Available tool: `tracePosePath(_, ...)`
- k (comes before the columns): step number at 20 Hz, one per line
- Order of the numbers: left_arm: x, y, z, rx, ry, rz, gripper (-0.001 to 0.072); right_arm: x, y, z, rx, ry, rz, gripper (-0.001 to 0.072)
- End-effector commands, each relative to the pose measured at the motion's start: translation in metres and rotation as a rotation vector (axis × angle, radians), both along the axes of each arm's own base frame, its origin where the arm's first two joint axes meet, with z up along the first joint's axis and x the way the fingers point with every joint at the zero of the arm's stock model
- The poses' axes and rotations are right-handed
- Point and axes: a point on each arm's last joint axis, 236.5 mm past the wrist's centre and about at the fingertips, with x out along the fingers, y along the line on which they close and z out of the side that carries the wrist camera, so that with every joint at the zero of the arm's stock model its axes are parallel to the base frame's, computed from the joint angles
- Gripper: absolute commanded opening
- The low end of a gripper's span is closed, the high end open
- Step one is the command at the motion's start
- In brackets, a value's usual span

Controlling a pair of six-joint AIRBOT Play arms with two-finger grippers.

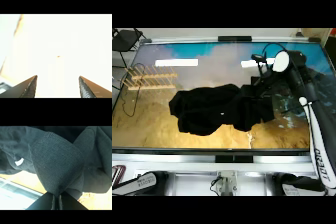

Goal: Fold the shirts.

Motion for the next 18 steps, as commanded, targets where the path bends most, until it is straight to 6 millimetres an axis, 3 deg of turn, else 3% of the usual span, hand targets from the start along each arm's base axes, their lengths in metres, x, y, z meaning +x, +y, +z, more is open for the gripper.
tracePosePath(1, -0.004, 0.054, -0.033, -0.027, 0.031, 0.034, 0.0614, 0.001, 0.000, 0.000, 0.002, 0.006, -0.026, 0.0072)
tracePosePath(5, 0.030, 0.047, -0.087, -0.157, 0.014, -0.063, 0.0615, 0.002, -0.001, -0.001, 0.003, 0.019, -0.076, 0.0072)
tracePosePath(9, 0.041, 0.036, -0.135, -0.256, 0.056, -0.177, 0.0620, 0.003, -0.003, -0.001, -0.002, 0.028, -0.117, 0.0072)
tracePosePath(10, 0.041, 0.039, -0.142, -0.258, 0.070, -0.192, 0.0659, 0.003, -0.003, -0.001, -0.001, 0.031, -0.124, 0.0072)
tracePosePath(18, 0.039, 0.040, -0.186, -0.304, 0.138, -0.246, 0.0659, 0.003, -0.005, -0.002, -0.006, 0.038, -0.150, 0.0072)
